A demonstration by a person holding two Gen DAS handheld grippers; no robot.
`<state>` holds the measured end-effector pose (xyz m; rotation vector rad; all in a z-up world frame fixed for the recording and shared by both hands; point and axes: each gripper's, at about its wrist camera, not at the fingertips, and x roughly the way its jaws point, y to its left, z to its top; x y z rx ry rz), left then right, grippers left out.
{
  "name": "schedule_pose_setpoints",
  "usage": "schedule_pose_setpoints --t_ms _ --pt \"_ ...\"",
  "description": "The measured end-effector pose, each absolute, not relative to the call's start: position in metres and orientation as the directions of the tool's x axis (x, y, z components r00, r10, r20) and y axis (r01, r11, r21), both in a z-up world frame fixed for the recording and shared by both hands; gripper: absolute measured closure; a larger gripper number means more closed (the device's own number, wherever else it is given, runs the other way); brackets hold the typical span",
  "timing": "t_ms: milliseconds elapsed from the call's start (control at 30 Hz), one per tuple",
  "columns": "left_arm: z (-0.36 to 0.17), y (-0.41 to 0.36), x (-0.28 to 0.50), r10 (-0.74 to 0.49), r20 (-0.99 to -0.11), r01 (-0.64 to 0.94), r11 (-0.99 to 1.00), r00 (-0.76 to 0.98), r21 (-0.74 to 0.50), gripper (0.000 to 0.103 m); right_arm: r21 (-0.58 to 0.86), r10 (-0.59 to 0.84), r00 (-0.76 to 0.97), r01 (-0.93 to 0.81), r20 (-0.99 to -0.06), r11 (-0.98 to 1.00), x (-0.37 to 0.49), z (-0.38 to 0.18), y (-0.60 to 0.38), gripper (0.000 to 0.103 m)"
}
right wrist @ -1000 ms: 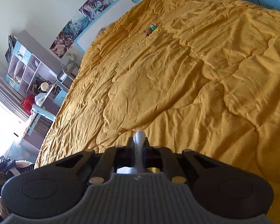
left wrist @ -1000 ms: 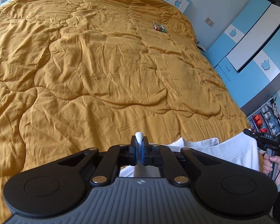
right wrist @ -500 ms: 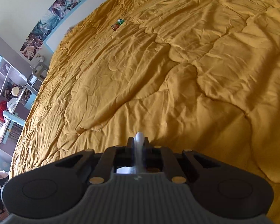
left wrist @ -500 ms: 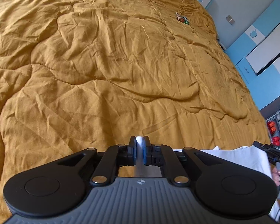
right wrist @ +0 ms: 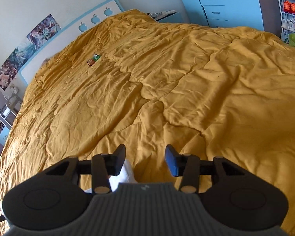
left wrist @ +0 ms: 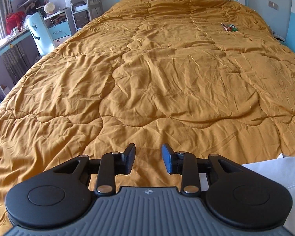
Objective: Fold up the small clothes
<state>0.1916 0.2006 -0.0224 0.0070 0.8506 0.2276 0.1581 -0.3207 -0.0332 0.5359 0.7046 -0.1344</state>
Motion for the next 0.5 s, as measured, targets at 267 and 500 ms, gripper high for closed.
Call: schedule_pose_setpoints --t_ms 267,500 --pt "0.038 0.188 0.112 0.138 -0.677 -0.204 0.979 0.723 -0.018 0.068 0.4 0.218 0.824 0.012 -0.523 0.916 0.059 0.0 -0.277 0.06" --pt "0.052 0.146 0.033 0.088 -0.626 -0.18 0.98 0.775 -0.085 0.076 0.266 0.274 0.853 -0.166 -0.445 0.95 -0.041 0.018 -0.212 0.06"
